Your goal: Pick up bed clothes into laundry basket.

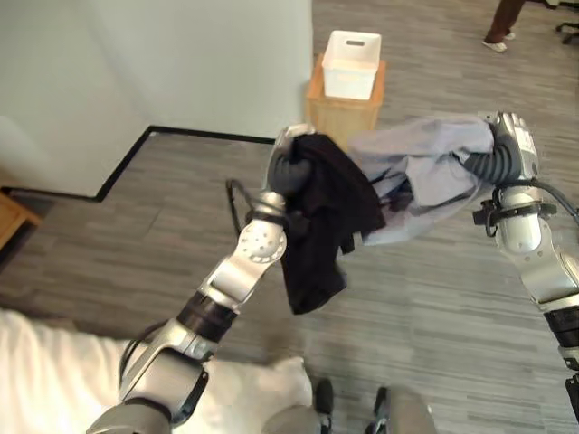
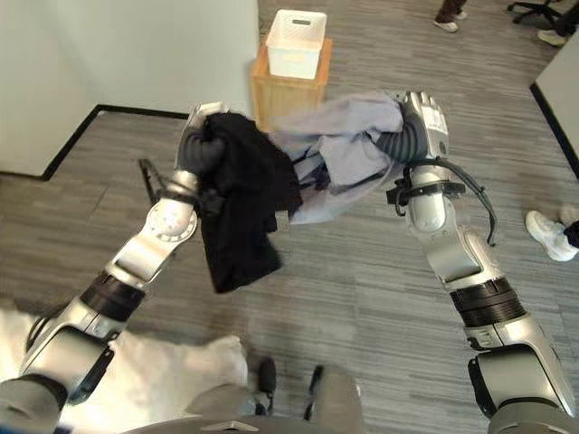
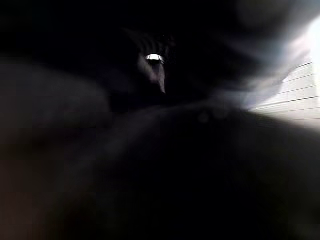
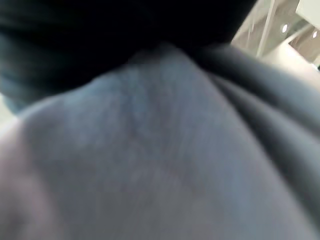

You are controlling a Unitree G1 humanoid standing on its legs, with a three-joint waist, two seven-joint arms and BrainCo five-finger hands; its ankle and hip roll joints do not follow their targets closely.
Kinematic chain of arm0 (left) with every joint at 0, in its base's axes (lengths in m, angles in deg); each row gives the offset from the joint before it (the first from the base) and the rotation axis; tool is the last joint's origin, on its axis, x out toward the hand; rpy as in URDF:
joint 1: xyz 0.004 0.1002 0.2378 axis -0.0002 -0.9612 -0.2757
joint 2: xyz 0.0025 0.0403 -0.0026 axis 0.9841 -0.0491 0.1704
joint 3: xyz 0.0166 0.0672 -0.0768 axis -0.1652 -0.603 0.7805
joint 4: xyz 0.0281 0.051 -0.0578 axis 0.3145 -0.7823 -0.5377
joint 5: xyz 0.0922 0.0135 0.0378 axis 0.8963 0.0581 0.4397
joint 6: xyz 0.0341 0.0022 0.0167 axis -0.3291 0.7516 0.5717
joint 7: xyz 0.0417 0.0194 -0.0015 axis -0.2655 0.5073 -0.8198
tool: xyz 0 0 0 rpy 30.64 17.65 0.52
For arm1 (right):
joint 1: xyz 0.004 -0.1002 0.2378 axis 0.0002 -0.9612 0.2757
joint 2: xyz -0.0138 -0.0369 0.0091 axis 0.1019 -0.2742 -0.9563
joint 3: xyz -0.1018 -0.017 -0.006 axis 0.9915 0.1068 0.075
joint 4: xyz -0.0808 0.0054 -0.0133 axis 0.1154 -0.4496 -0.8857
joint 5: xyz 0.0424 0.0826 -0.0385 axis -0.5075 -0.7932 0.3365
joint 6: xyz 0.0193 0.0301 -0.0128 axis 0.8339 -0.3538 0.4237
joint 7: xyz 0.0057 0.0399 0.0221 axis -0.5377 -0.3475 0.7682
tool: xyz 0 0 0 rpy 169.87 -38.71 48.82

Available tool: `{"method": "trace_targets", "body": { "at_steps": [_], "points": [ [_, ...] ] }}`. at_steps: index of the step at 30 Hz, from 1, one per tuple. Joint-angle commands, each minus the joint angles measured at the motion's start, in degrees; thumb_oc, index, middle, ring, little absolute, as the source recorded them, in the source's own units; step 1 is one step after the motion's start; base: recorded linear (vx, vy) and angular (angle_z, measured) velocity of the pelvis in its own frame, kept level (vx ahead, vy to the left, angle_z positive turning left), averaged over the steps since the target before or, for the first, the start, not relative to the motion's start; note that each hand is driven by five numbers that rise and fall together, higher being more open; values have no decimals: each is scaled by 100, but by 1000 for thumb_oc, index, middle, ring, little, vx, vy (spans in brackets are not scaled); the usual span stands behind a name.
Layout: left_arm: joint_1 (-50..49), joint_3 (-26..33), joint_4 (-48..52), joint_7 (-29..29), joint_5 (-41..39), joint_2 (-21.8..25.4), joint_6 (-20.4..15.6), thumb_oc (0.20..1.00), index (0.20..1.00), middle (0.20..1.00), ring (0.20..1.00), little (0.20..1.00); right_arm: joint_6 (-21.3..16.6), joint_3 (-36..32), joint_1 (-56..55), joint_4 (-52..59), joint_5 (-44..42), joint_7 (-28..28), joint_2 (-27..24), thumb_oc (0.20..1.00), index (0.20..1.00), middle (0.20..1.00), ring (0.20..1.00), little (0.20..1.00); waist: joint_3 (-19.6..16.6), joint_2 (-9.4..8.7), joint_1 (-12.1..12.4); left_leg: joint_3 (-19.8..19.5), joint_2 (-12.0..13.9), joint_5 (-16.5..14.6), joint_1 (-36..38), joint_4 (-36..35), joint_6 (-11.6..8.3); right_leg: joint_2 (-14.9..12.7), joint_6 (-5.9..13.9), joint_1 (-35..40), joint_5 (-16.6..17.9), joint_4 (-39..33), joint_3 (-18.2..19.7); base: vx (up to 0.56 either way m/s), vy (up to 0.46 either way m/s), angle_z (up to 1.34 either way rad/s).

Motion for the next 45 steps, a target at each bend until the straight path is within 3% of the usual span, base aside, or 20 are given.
{"method": "trace_targets", "body": {
  "at_steps": [1,5,8,11,14,16,18,22,24,26,28,30,31,33,34,36,38,41,42,45],
  "points": [
    [207,477,332,-63,238,-47,-302,200,200,200,200,200,-56,-393,460,-373,-103,278,-363,200,200,200,200,200,-67,-64,-24,-106,578,-413,-67,-131,-667,834,-90,1648,508,-3060,-103,435,-227,41],
    [57,563,352,34,310,-85,-316,200,200,200,200,200,13,-495,290,-396,-23,329,-321,200,200,200,200,200,-113,-150,-260,-158,658,-821,350,-131,-902,973,-11,1427,1158,-4835,-448,457,-223,39],
    [-184,707,456,128,301,-25,-304,200,200,200,200,200,112,-454,210,-485,119,328,-241,200,200,200,200,200,-200,-211,-206,-36,761,-1141,749,-131,-1007,876,-8,1405,1436,-5190,-1230,466,-211,57],
    [-427,721,563,215,347,-62,-297,200,200,200,200,200,117,-489,44,-545,164,313,-253,200,200,200,200,200,-349,-222,-164,-9,942,-1369,1089,195,-1104,1045,-183,1803,1409,-5307,-1201,492,-181,-24],
    [-540,738,454,235,186,-150,-283,200,200,200,200,200,115,-308,171,-797,33,233,-317,200,200,200,200,200,-349,-210,-17,181,1302,-766,493,2222,-1465,1265,-416,2450,1217,-5599,-1348,341,-235,-48],
    [-583,778,406,211,128,-167,-251,200,200,200,200,200,148,-189,326,-935,-25,201,-466,200,200,200,200,200,-225,-315,179,-95,1136,-363,-157,3882,-1587,1344,-597,2740,1017,-5666,-1227,307,-242,-49],
    [-604,785,394,199,7,-172,-242,200,200,200,200,200,216,-112,420,-1118,-65,125,-585,200,200,200,200,200,-38,-566,405,-137,1029,-406,-1039,4751,-1543,1213,-627,2931,850,-5666,-1039,297,-159,-106],
    [-806,858,381,284,-71,-153,-250,200,200,200,200,200,244,105,494,-1653,-250,-161,-722,200,200,200,200,200,19,-548,828,5,1183,-602,-1608,3247,-1341,1279,-512,3270,498,-5666,-706,415,16,-66],
    [-1039,921,394,346,-18,-100,-239,200,200,200,200,200,195,249,532,-1930,-274,-290,-846,200,200,200,200,200,-97,-348,1026,174,1310,-36,-1744,1452,-1351,1502,-397,3506,265,-5666,-665,543,98,-79],
    [-1078,871,324,432,75,-72,-224,200,200,200,200,200,145,351,724,-2211,-300,-282,-1040,200,200,200,200,200,-156,-259,1181,954,1416,416,-2029,322,-1369,1635,-412,3959,-78,-5666,-716,584,22,-23],
    [-968,827,285,396,60,15,-222,200,200,200,200,200,179,502,1000,-2360,-266,-283,-1146,200,200,200,200,200,-249,-216,1303,1533,1468,612,-2130,89,-1315,1687,-394,4244,-212,-5666,-807,505,18,4],
    [-1041,887,265,445,0,59,-164,200,200,200,200,200,240,588,975,-2536,-146,-371,-1021,200,200,200,200,200,-428,-213,1444,1433,1335,726,-1928,-26,-1146,1777,-387,4534,-258,-5582,-806,641,4,4],
    [-1018,765,275,476,-74,164,-115,200,200,200,200,200,235,503,876,-2558,-97,-328,-943,200,200,200,200,200,-493,-368,1562,1395,1200,750,-1688,-10,-967,1591,-161,4505,-201,-4536,-863,675,23,8],
    [-967,767,241,355,-111,217,-80,200,200,200,200,200,318,396,864,-2417,-55,-344,-968,200,200,200,200,200,-418,-380,1371,1376,1077,638,-1284,-38,-766,1019,227,4009,355,-3008,-872,511,88,-2],
    [-885,707,203,363,-41,249,-35,200,200,200,200,200,335,323,859,-2367,-51,-355,-963,200,200,200,200,200,-359,-313,1210,1326,1081,568,-1095,-80,-687,897,293,3516,755,-2065,-711,367,138,4],
    [-715,655,154,325,-4,285,-71,200,200,200,200,200,326,288,1035,-2316,14,-291,-1078,200,200,200,200,200,-247,-203,922,1212,1166,340,-732,-130,-665,608,284,2735,815,-1204,-608,265,32,66],
    [-620,646,133,346,12,275,-128,200,200,200,200,200,332,223,1150,-2346,-94,-281,-1215,200,200,200,200,200,-155,-214,776,1062,1193,215,-590,-130,-768,380,195,2457,626,-1808,-679,226,-185,109],
    [-627,582,161,407,133,234,-148,200,200,200,200,200,328,46,1007,-2316,-246,-228,-1318,200,200,200,200,200,-109,-247,624,793,1195,94,-513,-131,-910,482,18,2333,397,-2914,-568,228,-266,72],
    [-685,529,135,468,262,261,-147,200,200,200,200,200,359,-33,846,-2307,-238,-62,-1686,200,200,200,200,200,-106,-392,461,492,1167,-109,-416,-131,-1091,663,3,2305,538,-4605,-127,348,-455,126],
    [-1063,746,266,595,232,133,-216,200,200,200,200,200,404,-344,732,-2243,-340,-65,-1721,200,200,200,200,200,-329,-546,517,412,1202,-150,-301,-124,-1184,634,151,2796,1104,-5514,-205,252,-343,167]
  ]
}}
